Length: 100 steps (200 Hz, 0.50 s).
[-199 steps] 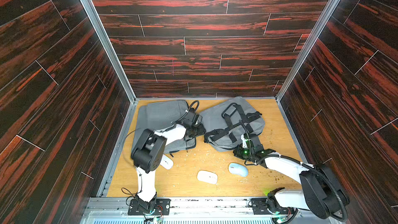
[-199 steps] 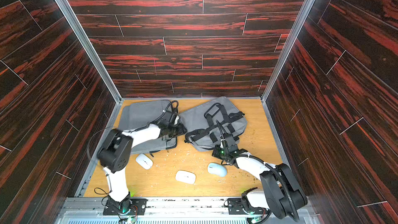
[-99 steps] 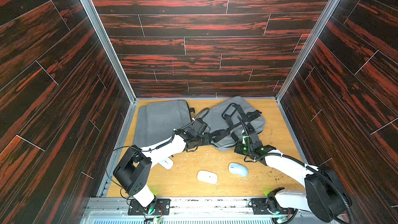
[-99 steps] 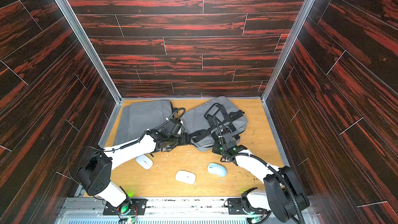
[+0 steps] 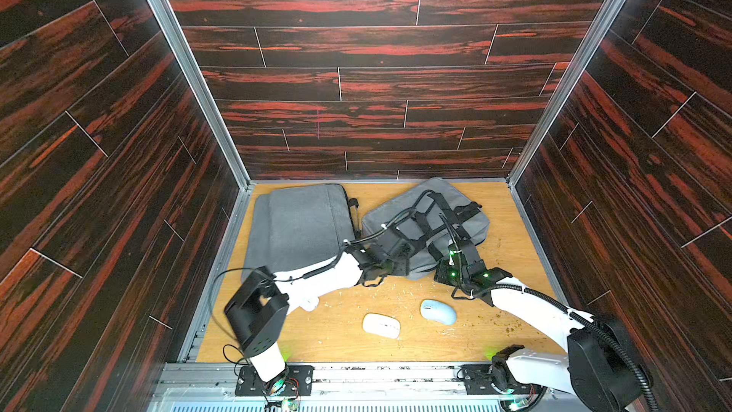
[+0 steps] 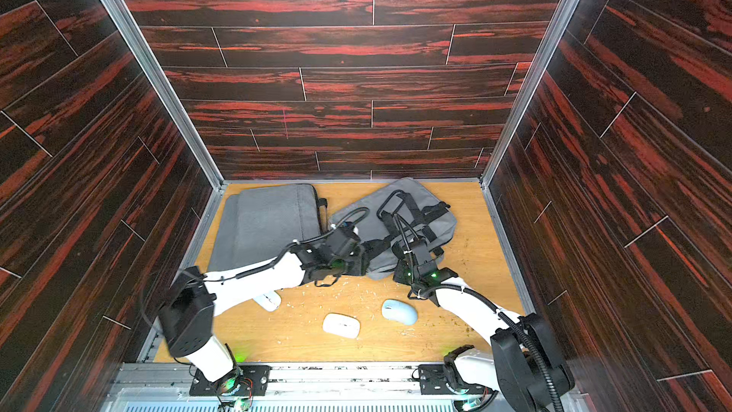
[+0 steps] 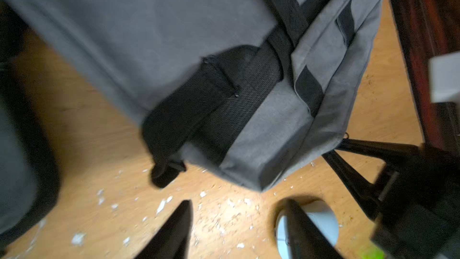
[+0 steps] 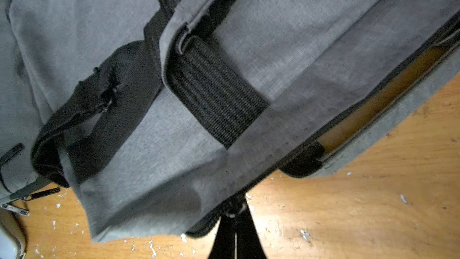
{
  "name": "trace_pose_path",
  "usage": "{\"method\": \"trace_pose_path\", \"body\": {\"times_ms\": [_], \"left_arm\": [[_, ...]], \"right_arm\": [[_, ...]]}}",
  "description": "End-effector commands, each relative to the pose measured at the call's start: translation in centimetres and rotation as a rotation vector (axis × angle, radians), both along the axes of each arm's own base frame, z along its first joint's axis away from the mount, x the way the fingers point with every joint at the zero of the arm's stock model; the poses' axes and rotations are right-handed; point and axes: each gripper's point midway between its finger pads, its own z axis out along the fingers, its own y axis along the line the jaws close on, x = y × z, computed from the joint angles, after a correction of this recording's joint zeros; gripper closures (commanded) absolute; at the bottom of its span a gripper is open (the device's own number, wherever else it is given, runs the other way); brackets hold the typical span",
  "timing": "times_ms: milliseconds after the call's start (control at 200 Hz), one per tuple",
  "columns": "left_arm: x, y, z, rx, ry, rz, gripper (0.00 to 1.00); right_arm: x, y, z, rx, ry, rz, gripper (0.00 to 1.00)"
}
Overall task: Put the mouse into the laptop bag
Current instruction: Unzip the zipper on the zippered laptop bag.
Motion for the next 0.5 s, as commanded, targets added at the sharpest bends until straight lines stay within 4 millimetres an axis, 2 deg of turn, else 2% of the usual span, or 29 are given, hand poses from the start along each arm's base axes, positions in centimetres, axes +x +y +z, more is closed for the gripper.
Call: {"method": "trace_pose_path", "body": {"times_ms": [0, 90, 256, 331, 496], "left_arm": [[0.3, -0.6, -1.2, 0.055, 0.020, 0.008, 0.29], [-0.1, 0.0, -2.6, 0.109, 0.056, 0.024, 0.29], [-0.1, 2.1, -3.6, 0.182, 0.054, 0.085, 0.27], [0.1, 2.2, -4.3, 0.199, 0.060, 0.094, 0.26], [2.2, 2.1, -5.4, 0.206, 0.050, 0.148, 0.26]], "right_arm": [[-0.1, 0.5, 0.5, 0.023, -0.014, 0.021, 1.00], [0.0, 0.8, 0.3, 0.033, -0.011, 0.027, 1.00], [0.3, 1.4, -0.2, 0.047, 0.007, 0.040, 1.00], [0.4, 1.7, -0.3, 0.057, 0.015, 0.049, 1.00], [0.3, 2.4, -0.2, 0.101, 0.011, 0.059, 1.00]]}}
